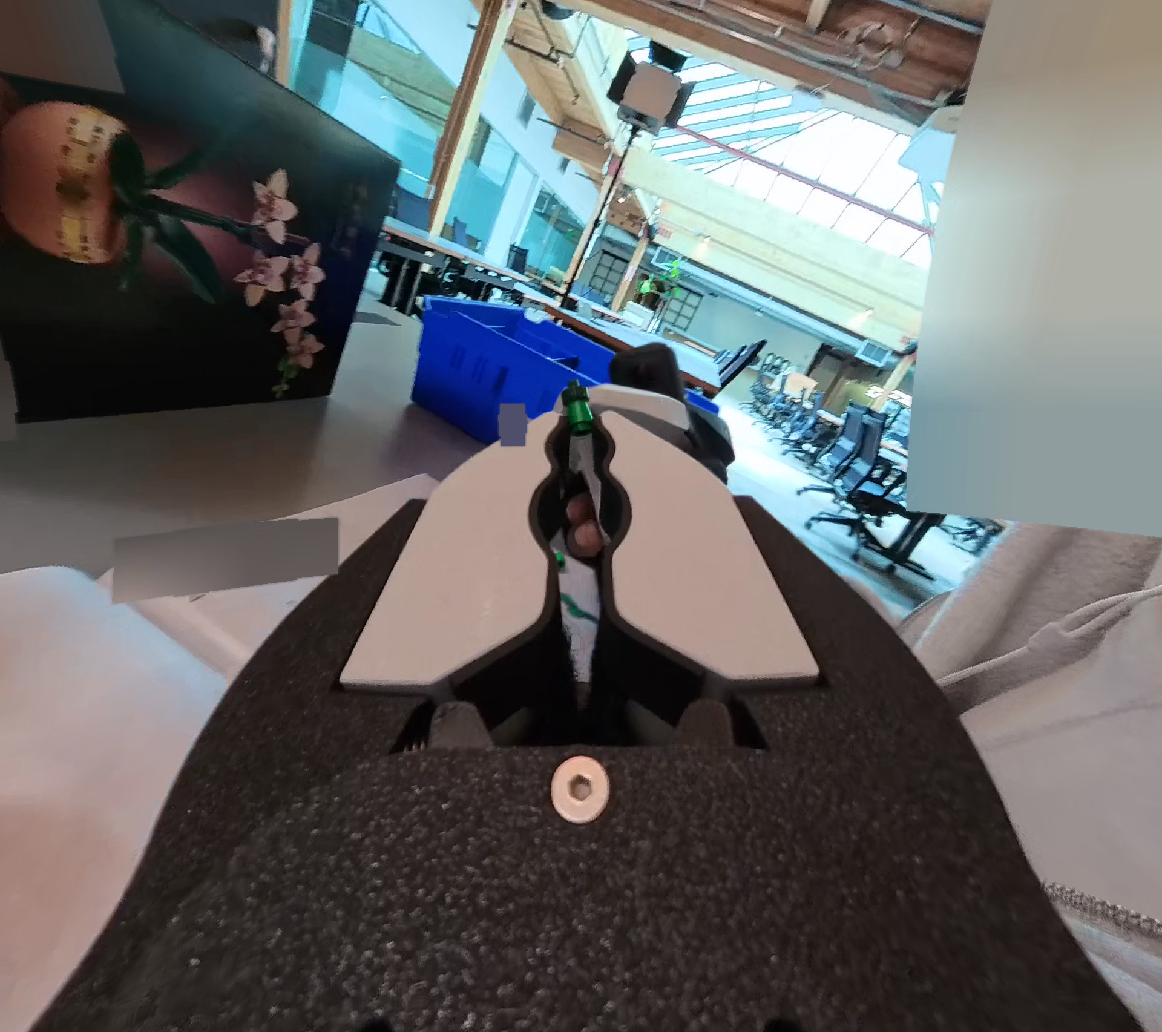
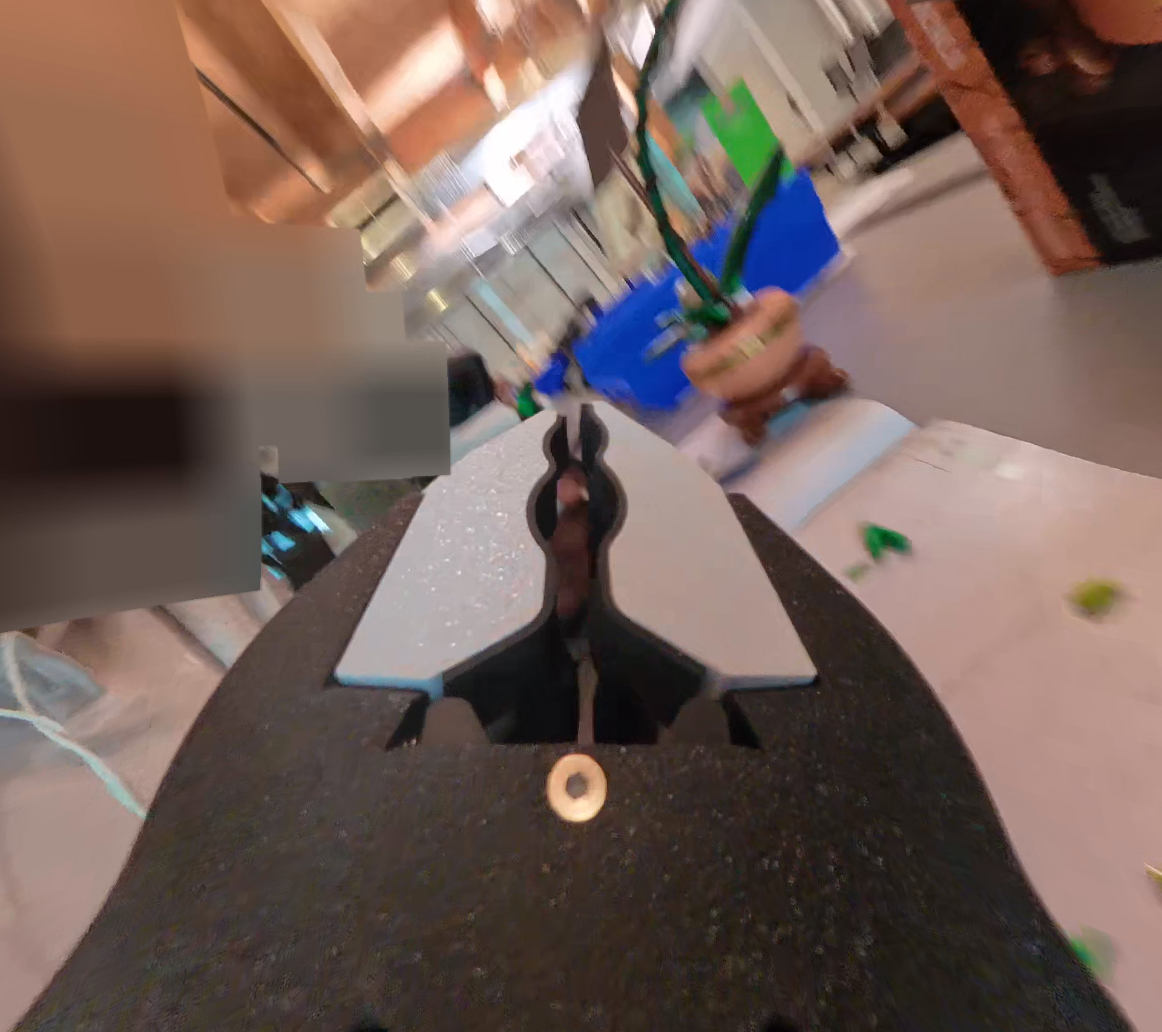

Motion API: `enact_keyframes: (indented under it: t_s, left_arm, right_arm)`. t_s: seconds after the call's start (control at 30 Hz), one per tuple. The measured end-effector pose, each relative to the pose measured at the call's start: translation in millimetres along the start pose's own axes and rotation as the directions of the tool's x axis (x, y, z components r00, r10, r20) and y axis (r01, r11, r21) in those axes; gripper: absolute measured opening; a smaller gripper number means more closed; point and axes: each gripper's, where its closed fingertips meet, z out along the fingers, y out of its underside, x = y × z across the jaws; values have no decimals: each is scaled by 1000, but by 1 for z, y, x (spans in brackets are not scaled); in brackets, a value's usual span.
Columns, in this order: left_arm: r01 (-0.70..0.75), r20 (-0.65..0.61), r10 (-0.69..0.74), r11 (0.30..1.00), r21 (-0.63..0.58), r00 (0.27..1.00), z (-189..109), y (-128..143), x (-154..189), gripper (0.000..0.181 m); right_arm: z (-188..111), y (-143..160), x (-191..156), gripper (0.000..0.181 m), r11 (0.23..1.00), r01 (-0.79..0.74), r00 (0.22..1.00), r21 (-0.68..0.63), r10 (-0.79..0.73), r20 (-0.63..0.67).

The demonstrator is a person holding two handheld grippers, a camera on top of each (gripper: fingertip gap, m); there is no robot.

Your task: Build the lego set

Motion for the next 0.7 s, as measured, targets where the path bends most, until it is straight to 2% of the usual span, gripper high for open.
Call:
enact_keyframes:
  t_s: [0.03,0.1,0.2,0.27,0.33,0.4,0.47,0.53,0.63,0.7]
  left_arm:
    - [-22,25,21,1000,1,999,-5,-5,-4,5]
    - [-76,79,76,997,2,994,-13,-14,-13,5]
    - [-119,132,118,993,0,984,-20,-19,-22,6]
    - [-96,128,94,995,15,987,-21,-19,-23,6]
    - [-69,110,65,997,31,992,-21,-18,-21,6]
    - [-66,103,63,997,31,993,-20,-17,-20,6]
    - [-80,104,77,996,28,992,-21,-18,-19,5]
    - [-81,101,78,996,27,992,-22,-17,-19,6]
    - [-63,86,59,997,37,995,-23,-18,-18,5]
    - [-57,77,54,998,37,996,-23,-18,-17,5]
  right_arm:
    - [-4,6,9,10,990,57,995,-129,-68,-77]
    - [-19,17,30,29,903,155,942,-400,-258,-216]
    - [-30,7,44,29,758,292,833,-583,-501,-235]
    - [-31,10,56,20,578,342,748,-741,-644,-158]
    - [-30,25,70,14,363,338,696,-868,-717,-28]
    - [-26,37,92,8,193,338,642,-921,-763,76]
    - [-22,45,111,8,71,358,606,-931,-776,173]
    - [-15,47,121,8,39,394,594,-918,-773,222]
    - [-6,50,119,11,83,463,633,-883,-728,264]
    - [-6,51,119,12,83,486,644,-870,-707,293]
